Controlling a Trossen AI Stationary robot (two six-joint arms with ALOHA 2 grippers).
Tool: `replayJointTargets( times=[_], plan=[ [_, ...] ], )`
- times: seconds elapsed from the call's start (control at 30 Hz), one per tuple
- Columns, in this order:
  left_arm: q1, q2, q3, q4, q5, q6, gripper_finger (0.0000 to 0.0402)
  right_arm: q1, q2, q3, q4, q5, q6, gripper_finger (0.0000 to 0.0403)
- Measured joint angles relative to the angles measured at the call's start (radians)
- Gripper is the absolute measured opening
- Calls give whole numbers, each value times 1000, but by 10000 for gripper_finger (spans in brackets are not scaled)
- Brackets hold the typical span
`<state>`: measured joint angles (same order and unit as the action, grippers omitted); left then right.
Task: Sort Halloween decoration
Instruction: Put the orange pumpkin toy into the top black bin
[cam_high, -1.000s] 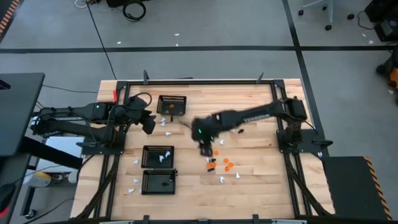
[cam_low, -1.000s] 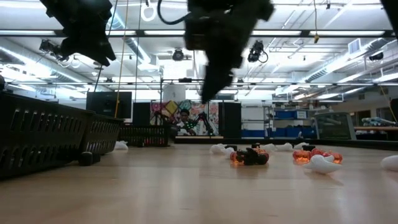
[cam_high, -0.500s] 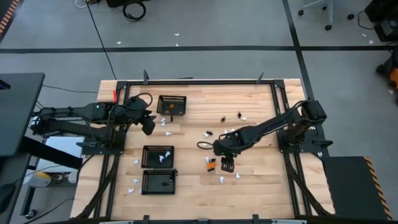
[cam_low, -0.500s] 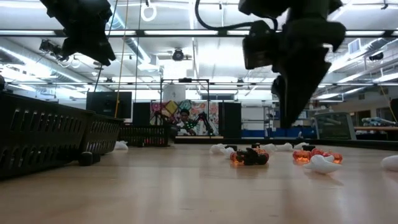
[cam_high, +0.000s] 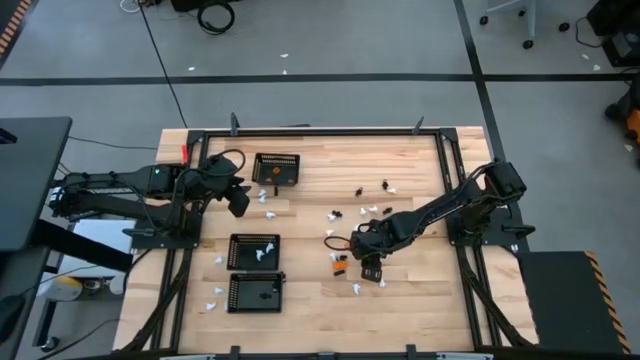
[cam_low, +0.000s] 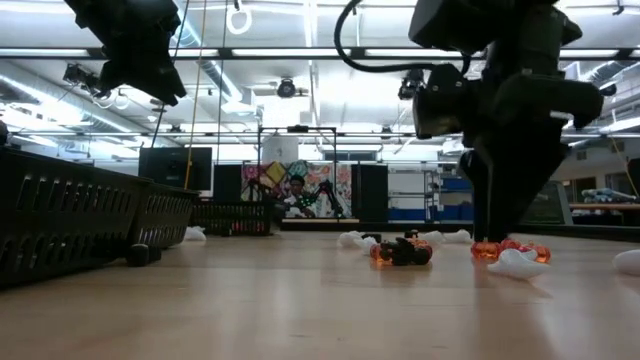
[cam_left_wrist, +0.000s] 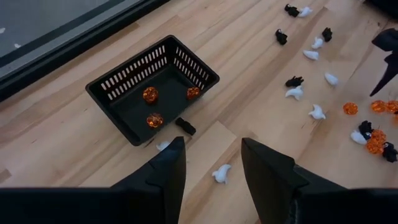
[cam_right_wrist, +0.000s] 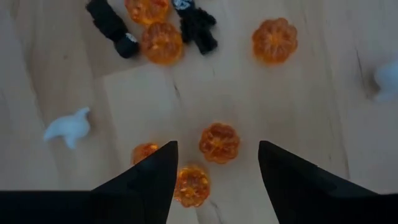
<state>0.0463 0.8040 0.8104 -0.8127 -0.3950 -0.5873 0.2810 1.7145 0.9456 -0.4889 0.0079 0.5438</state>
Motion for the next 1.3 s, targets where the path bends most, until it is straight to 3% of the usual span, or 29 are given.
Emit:
replayJointTargets(
  times=[0.3, 0.83, 1.3],
  plan=[
    [0, 0, 0, 0, 0, -1, 162, 2, 0, -49, 72, 9, -33, 225],
    [0, 0, 0, -1, 0, -3, 162, 20, 1, -54, 99, 157, -138, 175],
    [0, 0, 0, -1, 0, -3, 162, 19, 36, -48, 85, 130, -152, 141]
  ],
)
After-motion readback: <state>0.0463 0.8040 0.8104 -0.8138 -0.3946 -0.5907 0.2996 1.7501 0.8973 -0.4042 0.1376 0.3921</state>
